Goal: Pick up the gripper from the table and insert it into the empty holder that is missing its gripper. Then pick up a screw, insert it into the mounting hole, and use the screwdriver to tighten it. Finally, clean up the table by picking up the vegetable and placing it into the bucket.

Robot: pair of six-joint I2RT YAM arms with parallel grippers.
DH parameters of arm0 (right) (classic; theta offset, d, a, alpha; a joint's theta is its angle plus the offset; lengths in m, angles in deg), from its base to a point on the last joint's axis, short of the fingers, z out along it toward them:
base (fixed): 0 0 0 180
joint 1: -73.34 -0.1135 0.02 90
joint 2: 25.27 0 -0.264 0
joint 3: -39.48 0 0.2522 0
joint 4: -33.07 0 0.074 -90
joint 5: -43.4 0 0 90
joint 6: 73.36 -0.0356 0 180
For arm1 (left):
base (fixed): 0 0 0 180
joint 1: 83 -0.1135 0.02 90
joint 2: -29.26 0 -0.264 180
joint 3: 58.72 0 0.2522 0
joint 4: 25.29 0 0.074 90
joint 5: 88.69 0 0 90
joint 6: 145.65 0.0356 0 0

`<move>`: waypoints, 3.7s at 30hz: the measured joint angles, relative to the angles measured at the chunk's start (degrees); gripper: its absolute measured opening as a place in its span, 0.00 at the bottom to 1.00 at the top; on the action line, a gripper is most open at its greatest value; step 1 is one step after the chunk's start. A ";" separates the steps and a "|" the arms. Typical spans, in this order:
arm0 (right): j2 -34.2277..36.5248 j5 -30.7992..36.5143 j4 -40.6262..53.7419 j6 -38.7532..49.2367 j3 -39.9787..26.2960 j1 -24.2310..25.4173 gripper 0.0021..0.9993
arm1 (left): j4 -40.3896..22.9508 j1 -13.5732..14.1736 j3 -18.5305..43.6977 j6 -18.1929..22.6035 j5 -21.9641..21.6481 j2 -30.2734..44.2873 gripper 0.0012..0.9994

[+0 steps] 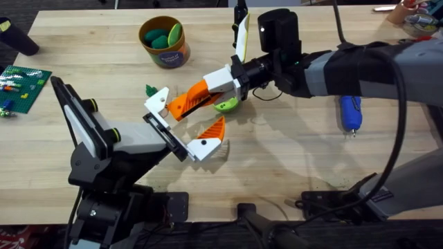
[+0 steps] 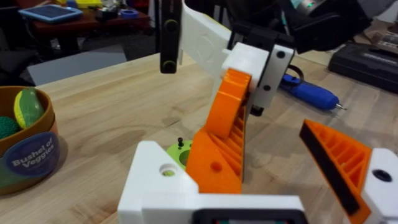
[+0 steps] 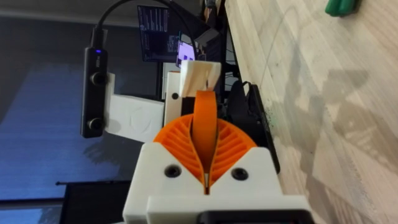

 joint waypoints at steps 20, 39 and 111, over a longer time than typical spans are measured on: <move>0.06 -3.02 0.43 -0.60 0.04 3.16 0.02 | -0.21 -0.09 0.05 -0.02 0.97 0.00 0.99; 0.06 -6.95 -2.21 -0.85 0.04 2.79 0.02 | -0.35 -0.09 0.07 -0.03 3.28 0.00 0.99; 5.46 2.53 -14.16 -10.14 -0.30 -2.50 0.02 | -0.67 -0.71 0.07 -2.45 6.03 0.39 0.99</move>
